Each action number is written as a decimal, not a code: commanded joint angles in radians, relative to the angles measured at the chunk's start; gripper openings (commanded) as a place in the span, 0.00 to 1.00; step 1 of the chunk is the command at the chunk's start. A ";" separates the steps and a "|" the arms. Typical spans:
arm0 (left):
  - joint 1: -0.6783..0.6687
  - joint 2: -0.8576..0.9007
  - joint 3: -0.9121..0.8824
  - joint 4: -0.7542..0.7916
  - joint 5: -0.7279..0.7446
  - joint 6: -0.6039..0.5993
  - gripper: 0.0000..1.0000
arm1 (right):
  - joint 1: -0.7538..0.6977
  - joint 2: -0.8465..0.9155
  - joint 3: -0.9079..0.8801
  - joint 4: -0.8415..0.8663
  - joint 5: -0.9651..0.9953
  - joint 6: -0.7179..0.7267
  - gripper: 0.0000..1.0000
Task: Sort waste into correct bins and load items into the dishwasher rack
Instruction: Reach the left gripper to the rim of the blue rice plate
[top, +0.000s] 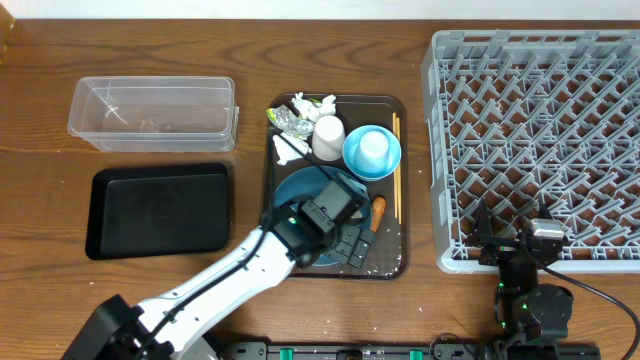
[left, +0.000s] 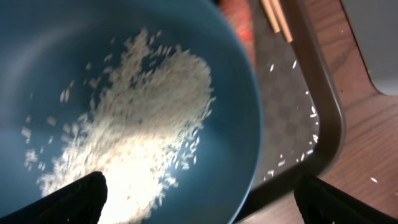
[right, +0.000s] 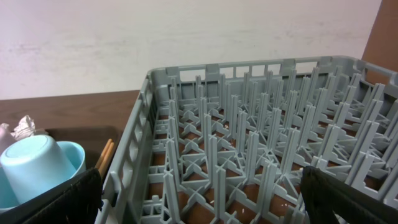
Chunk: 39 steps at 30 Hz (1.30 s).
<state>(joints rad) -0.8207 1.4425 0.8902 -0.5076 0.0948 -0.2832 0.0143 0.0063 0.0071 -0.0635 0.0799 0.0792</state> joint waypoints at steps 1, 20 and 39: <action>-0.036 0.020 0.011 0.021 -0.063 0.055 0.98 | -0.014 0.000 -0.002 -0.004 0.010 -0.002 0.99; -0.153 0.158 0.011 0.031 -0.235 0.054 0.95 | -0.014 0.000 -0.002 -0.004 0.010 -0.002 0.99; -0.159 0.209 0.014 0.045 -0.234 0.046 0.73 | -0.014 0.000 -0.002 -0.004 0.010 -0.002 0.99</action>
<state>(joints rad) -0.9783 1.6474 0.8902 -0.4633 -0.1196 -0.2371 0.0143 0.0063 0.0071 -0.0635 0.0799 0.0792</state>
